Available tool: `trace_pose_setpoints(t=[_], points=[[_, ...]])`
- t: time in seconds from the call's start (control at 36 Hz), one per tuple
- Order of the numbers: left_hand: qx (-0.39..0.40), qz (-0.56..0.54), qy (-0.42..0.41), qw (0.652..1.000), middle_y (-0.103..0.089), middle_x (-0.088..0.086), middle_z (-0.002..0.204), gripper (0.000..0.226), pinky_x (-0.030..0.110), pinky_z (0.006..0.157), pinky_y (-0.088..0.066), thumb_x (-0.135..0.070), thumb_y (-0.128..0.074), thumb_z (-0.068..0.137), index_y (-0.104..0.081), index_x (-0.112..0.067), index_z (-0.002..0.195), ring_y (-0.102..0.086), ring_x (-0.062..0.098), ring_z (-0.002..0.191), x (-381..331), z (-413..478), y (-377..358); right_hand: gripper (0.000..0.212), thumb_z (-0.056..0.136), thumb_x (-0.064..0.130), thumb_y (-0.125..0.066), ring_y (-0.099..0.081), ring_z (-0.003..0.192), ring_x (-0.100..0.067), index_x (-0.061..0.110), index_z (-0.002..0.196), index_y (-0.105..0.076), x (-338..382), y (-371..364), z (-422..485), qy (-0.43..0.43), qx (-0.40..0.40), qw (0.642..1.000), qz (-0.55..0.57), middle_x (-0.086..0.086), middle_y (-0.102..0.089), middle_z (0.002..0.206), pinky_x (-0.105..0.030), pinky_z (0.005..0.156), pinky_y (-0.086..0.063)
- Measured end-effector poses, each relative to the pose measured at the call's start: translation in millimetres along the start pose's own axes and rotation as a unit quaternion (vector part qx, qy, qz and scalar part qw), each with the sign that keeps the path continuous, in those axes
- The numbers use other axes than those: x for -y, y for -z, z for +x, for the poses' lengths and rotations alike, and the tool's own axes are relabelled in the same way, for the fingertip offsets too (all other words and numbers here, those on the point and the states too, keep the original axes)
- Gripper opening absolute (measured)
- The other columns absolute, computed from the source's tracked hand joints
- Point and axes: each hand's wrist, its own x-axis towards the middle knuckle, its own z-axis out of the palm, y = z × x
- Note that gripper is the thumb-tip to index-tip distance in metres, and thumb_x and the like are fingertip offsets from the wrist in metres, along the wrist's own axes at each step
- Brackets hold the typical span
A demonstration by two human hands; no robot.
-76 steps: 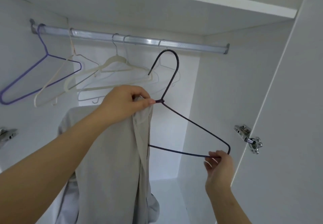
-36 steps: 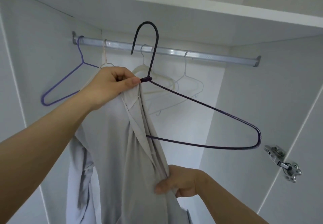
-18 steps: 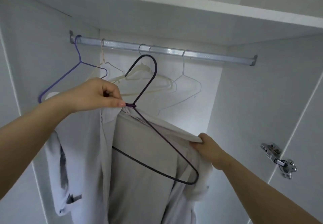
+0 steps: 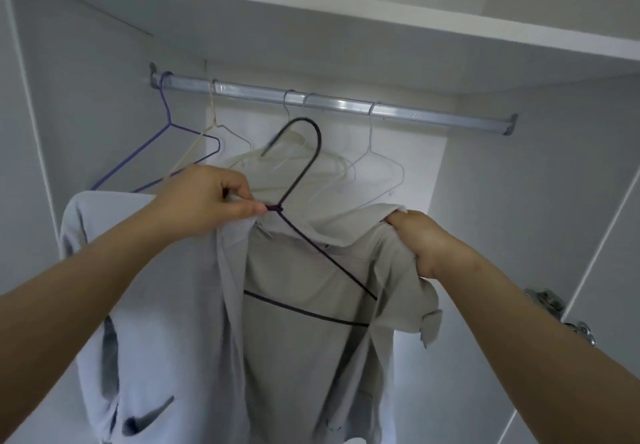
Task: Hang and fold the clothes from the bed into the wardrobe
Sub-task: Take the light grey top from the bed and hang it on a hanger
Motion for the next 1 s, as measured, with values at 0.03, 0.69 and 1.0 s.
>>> trace_pose_setpoints(t=[0.03,0.69,1.0], points=[[-0.004,0.057,-0.010,0.998,-0.048,-0.009,0.050,0.034,0.022,0.051,-0.031,-0.058,-0.069,0.070,-0.066,-0.024,0.067,-0.044,0.003,0.051,-4,-3,-6,0.018,0.095,0.023,-0.049,-0.060,0.078,-0.027,0.010,0.094,-0.062,4,-3,-3,-0.021,-0.004,0.999,0.035,-0.011,-0.064,0.087,-0.038,0.080,-0.051],[-0.009,-0.210,0.091,0.973,-0.066,0.020,0.072,0.014,0.021,0.056,-0.045,-0.014,-0.078,0.071,-0.068,-0.010,0.062,-0.055,0.017,0.062,-13,-40,-41,0.038,0.094,0.045,-0.044,-0.063,0.068,-0.018,0.013,0.093,-0.064,-12,17,-26,-0.059,0.173,0.973,-0.139,-0.004,-0.069,0.082,-0.025,0.061,-0.048],[0.032,-0.293,0.100,0.950,-0.070,-0.008,0.066,0.013,0.007,0.060,-0.047,-0.006,-0.071,0.078,-0.069,-0.017,0.070,-0.061,-0.002,0.063,-34,-32,-38,0.039,0.087,0.029,-0.064,-0.028,0.052,-0.007,0.016,0.058,-0.043,-11,9,-41,0.174,0.201,0.915,-0.302,0.005,-0.031,0.058,-0.018,0.048,-0.023]])
